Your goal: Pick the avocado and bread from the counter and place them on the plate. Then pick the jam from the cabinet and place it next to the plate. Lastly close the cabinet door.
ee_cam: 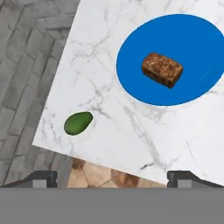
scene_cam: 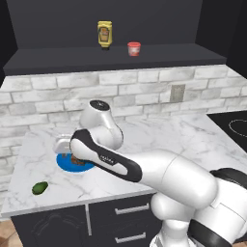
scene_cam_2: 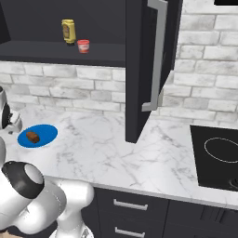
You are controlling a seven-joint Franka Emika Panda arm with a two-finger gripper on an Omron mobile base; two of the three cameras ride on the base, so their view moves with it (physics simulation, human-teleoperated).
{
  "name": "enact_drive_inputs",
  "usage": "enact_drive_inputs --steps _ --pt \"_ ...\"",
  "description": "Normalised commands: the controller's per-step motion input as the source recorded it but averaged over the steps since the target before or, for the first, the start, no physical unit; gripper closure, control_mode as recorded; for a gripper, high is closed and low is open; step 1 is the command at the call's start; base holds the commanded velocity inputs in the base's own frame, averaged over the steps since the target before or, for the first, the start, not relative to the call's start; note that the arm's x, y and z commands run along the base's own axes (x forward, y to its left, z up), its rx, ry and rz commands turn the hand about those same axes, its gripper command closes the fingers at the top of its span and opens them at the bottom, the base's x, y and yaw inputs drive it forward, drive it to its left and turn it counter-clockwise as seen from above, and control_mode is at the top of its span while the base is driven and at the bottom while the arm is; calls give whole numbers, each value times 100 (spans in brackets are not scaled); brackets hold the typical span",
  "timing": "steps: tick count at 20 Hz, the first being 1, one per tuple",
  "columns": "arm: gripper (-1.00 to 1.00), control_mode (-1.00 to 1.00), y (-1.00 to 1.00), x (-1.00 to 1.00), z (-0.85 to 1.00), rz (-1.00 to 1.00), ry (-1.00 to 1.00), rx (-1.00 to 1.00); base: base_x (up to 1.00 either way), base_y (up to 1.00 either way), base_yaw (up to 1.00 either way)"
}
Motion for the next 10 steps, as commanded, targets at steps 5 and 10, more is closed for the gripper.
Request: enact_drive_inputs --steps 5,10 --pt "-100 -100 23 0 0 -22 10 -3 0 0 0" --pt "-100 -100 29 0 -7 -21 9 -3 0 0 0"
